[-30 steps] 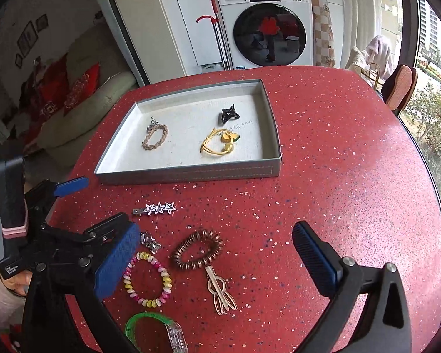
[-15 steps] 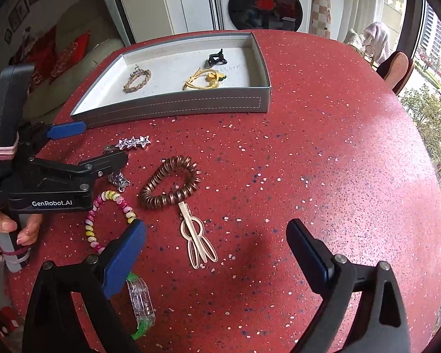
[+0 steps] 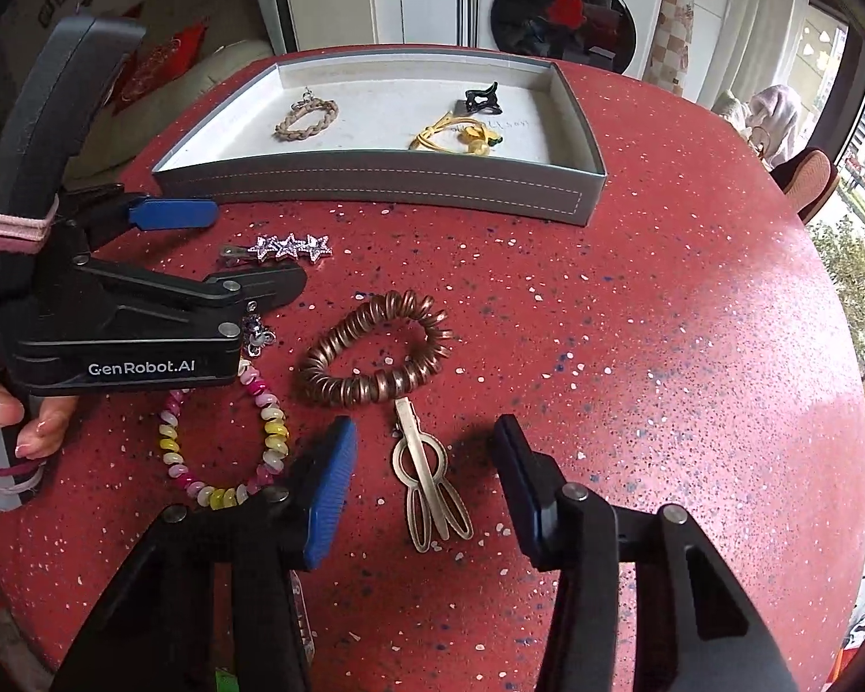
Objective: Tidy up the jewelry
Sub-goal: 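Grasp the silver star hairpin with the left tool while the right tool grasps the beige hair clip, then carry the star hairpin and beige clip over the white tray with both tools, then lower both items into the tray and open both tools, then withdraw both tools toward the beaded bracelet and green bangle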
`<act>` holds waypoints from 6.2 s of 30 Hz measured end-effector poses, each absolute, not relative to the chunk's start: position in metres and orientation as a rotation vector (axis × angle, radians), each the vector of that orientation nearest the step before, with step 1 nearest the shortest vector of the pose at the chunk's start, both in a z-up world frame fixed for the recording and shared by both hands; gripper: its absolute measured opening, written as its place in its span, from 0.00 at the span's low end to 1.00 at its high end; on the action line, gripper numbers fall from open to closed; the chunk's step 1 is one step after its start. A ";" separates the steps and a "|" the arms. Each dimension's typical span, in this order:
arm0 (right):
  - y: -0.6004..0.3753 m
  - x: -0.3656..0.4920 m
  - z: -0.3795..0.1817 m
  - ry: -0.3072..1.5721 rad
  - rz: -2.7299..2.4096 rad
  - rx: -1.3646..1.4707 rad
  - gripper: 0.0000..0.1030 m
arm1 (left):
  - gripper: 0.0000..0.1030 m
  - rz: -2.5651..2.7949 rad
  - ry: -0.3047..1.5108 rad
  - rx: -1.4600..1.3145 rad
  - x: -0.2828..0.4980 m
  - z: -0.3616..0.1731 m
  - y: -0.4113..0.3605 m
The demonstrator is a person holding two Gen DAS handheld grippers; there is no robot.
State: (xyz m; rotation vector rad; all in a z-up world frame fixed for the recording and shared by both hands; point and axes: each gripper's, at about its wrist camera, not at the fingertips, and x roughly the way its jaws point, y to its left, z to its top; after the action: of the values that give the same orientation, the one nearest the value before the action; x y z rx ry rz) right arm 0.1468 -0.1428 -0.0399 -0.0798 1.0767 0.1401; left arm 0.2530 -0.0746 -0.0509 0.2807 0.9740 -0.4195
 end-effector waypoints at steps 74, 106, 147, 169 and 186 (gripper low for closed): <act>-0.187 0.247 0.058 0.908 0.267 0.296 0.09 | 0.34 -0.409 0.795 0.018 0.293 0.056 -0.013; -0.167 0.373 -0.035 1.035 0.146 0.267 0.09 | 0.35 -0.241 0.918 0.111 0.388 -0.035 -0.031; -0.181 0.290 0.014 0.941 0.226 0.418 0.60 | 1.00 -0.181 0.752 0.086 0.319 0.023 -0.010; -0.174 0.167 0.018 0.955 0.222 0.398 0.83 | 1.00 -0.250 0.874 0.033 0.216 0.005 0.019; -0.179 0.093 -0.026 1.083 0.132 0.317 0.83 | 1.00 -0.314 1.031 -0.006 0.185 -0.040 0.011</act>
State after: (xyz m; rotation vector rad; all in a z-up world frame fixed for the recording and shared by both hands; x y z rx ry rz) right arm 0.0927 -0.1794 -0.0260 0.3168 1.0831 0.1320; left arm 0.1852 0.0113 -0.0404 -0.0061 1.0311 -0.3136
